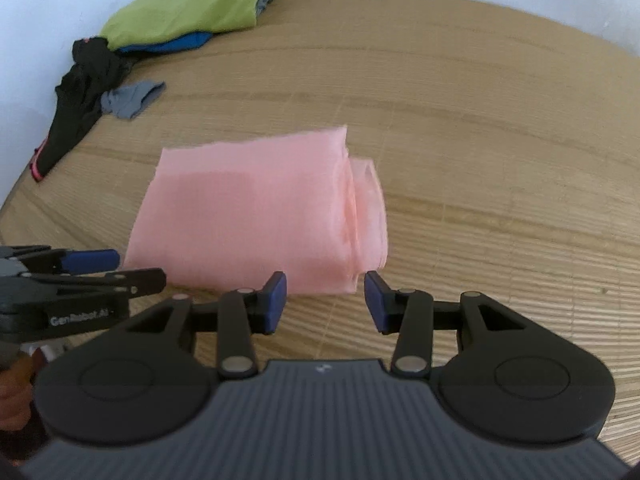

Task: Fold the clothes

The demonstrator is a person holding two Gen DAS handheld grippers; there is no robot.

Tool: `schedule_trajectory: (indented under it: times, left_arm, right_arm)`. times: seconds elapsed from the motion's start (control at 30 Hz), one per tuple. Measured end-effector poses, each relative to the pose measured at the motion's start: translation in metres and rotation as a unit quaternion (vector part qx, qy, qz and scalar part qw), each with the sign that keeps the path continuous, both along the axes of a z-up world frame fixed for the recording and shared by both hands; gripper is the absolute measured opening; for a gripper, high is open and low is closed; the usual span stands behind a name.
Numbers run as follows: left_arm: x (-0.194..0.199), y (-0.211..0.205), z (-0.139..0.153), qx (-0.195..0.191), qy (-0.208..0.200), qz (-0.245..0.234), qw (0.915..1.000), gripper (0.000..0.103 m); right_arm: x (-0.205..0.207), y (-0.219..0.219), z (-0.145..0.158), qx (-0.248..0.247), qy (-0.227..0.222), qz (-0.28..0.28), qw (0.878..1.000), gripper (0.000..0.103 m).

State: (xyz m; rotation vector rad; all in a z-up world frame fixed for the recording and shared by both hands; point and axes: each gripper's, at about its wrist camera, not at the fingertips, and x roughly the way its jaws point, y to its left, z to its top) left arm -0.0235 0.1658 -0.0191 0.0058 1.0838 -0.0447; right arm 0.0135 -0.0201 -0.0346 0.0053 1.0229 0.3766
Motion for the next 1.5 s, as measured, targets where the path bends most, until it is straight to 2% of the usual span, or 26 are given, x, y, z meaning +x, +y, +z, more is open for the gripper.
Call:
schedule_trajectory:
  times: [0.1, 0.23, 0.4, 0.47, 0.53, 0.63, 0.73, 0.9, 1.0, 1.03, 1.1, 1.13, 1.17, 1.27, 1.4, 1.5]
  left_arm:
    - [-0.001, 0.007, -0.006, 0.001, 0.006, 0.024, 0.9997, 0.061]
    - [-0.004, 0.017, -0.016, -0.026, 0.009, 0.030, 0.9992, 0.062]
    - [0.001, 0.030, -0.011, -0.053, -0.015, 0.034, 0.9979, 0.066]
    - [0.007, 0.038, -0.009, -0.074, -0.020, 0.037, 0.9964, 0.068]
    - [0.016, 0.044, -0.011, -0.090, -0.019, 0.041, 0.9949, 0.068]
    - [0.027, 0.050, -0.016, -0.104, -0.016, 0.045, 0.9934, 0.068]
    - [0.037, 0.049, -0.024, -0.108, -0.004, 0.043, 0.9933, 0.069]
    - [0.047, 0.040, -0.031, -0.087, -0.012, 0.028, 0.9958, 0.070]
    - [0.050, 0.032, -0.032, -0.066, -0.021, 0.013, 0.9975, 0.070]
    - [0.051, 0.030, -0.032, -0.058, -0.024, 0.008, 0.9980, 0.065]
    - [0.050, 0.026, -0.031, -0.064, -0.034, -0.016, 0.9973, 0.044]
    - [0.051, 0.025, -0.032, -0.082, -0.033, -0.026, 0.9958, 0.022]
    - [0.052, 0.024, -0.032, -0.094, -0.032, -0.028, 0.9947, 0.017]
    - [0.051, 0.022, -0.031, -0.105, -0.039, -0.040, 0.9929, 0.015]
    - [0.052, 0.012, -0.024, -0.120, -0.047, -0.076, 0.9887, 0.014]
    - [0.055, -0.013, -0.012, -0.128, -0.059, -0.119, 0.9829, 0.014]
  right_arm:
    - [0.003, -0.002, -0.004, 0.005, -0.011, 0.001, 1.000, 0.046]
    - [0.022, -0.018, -0.015, 0.029, -0.031, -0.018, 0.999, 0.046]
    - [0.044, -0.056, -0.035, 0.104, 0.000, -0.069, 0.992, 0.058]
    - [0.050, -0.070, -0.042, 0.151, 0.014, -0.084, 0.985, 0.069]
    - [0.056, -0.073, -0.047, 0.181, 0.023, -0.088, 0.979, 0.070]
    - [0.067, -0.063, -0.051, 0.196, 0.024, -0.072, 0.978, 0.070]
    - [0.074, -0.041, -0.050, 0.181, 0.011, -0.037, 0.983, 0.070]
    - [0.068, -0.001, -0.046, 0.078, -0.037, 0.039, 0.995, 0.071]
    - [0.058, 0.014, -0.049, 0.030, -0.068, 0.062, 0.995, 0.071]
    - [0.055, 0.017, -0.050, 0.022, -0.077, 0.065, 0.995, 0.071]
    - [0.053, 0.018, -0.050, 0.031, -0.082, 0.062, 0.994, 0.061]
    - [0.053, 0.018, -0.050, 0.040, -0.082, 0.066, 0.994, 0.040]
    - [0.054, 0.017, -0.050, 0.056, -0.077, 0.064, 0.993, 0.019]
    - [0.055, 0.009, -0.050, 0.105, -0.060, 0.046, 0.992, 0.016]
    - [0.050, -0.009, -0.045, 0.133, -0.061, 0.005, 0.989, 0.015]
    - [0.043, -0.031, -0.033, 0.134, -0.075, -0.018, 0.988, 0.015]
